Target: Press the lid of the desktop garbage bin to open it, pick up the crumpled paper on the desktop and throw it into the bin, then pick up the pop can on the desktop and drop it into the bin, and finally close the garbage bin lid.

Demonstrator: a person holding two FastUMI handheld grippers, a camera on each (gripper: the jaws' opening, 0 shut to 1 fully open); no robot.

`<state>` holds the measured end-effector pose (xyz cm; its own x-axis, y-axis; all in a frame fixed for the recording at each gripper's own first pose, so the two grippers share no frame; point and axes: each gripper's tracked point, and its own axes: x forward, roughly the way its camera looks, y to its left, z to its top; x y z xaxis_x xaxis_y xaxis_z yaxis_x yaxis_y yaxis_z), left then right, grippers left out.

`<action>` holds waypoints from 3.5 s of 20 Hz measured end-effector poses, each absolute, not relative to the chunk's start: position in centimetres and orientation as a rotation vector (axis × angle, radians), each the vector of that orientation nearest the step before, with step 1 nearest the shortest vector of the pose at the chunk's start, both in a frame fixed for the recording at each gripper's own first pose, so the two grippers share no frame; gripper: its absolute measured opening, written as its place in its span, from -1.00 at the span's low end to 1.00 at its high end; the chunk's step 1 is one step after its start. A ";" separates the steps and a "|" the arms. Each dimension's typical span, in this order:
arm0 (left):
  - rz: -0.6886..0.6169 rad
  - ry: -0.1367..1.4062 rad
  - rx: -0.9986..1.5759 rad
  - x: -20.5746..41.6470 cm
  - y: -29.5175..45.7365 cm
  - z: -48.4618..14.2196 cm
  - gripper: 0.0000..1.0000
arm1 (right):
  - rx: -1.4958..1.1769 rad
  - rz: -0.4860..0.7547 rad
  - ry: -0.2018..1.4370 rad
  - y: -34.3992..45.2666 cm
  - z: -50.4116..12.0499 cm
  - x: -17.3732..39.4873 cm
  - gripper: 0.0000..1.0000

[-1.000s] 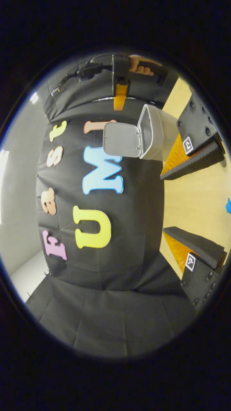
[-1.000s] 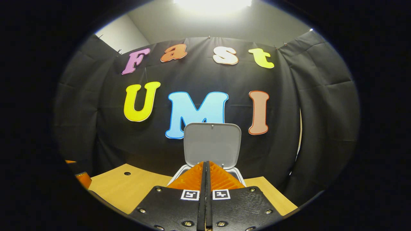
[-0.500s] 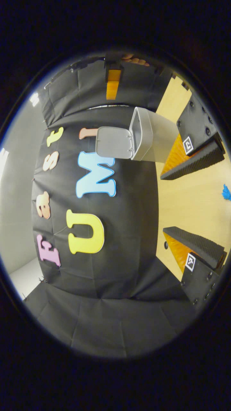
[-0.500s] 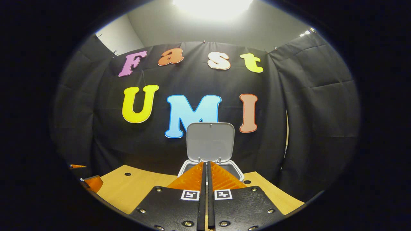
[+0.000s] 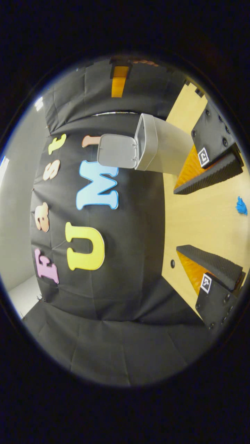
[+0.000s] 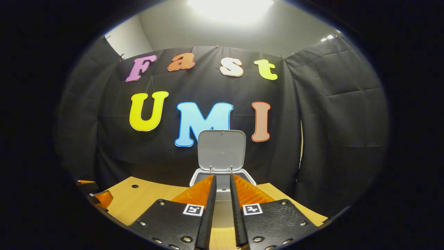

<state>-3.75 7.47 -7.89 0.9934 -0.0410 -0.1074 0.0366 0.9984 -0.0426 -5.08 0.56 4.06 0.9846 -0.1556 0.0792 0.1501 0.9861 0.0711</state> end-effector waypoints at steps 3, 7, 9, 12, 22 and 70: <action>-0.020 0.121 -0.032 -3.5 7.2 -9.1 0.84 | 0.047 -0.133 -0.084 0.6 3.8 -5.4 0.00; 0.003 0.172 -0.040 -3.8 7.0 -12.1 0.91 | 0.043 -0.109 -0.092 0.2 3.7 -5.6 0.23; 0.009 0.198 -0.040 -4.1 6.9 -13.6 0.90 | 0.045 -0.109 -0.099 -0.2 3.5 -5.8 0.28; 0.008 0.255 -0.022 -4.3 6.4 -16.5 0.97 | 0.055 -0.085 -0.088 0.0 3.1 -5.8 0.36; -0.030 0.506 0.026 -5.9 4.0 -28.1 0.97 | 0.052 -0.042 -0.030 0.5 0.9 -5.6 0.90; -0.031 0.681 -0.028 -6.3 4.0 -34.1 -0.69 | 0.099 -0.035 0.098 -0.4 -3.5 -6.1 0.91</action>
<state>-6.25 4.02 -34.12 0.7765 -0.0376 -0.6290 0.0189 0.9992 -0.0363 -6.08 -0.45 -3.45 0.9946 -0.0298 -0.0992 0.0395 0.9945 0.0972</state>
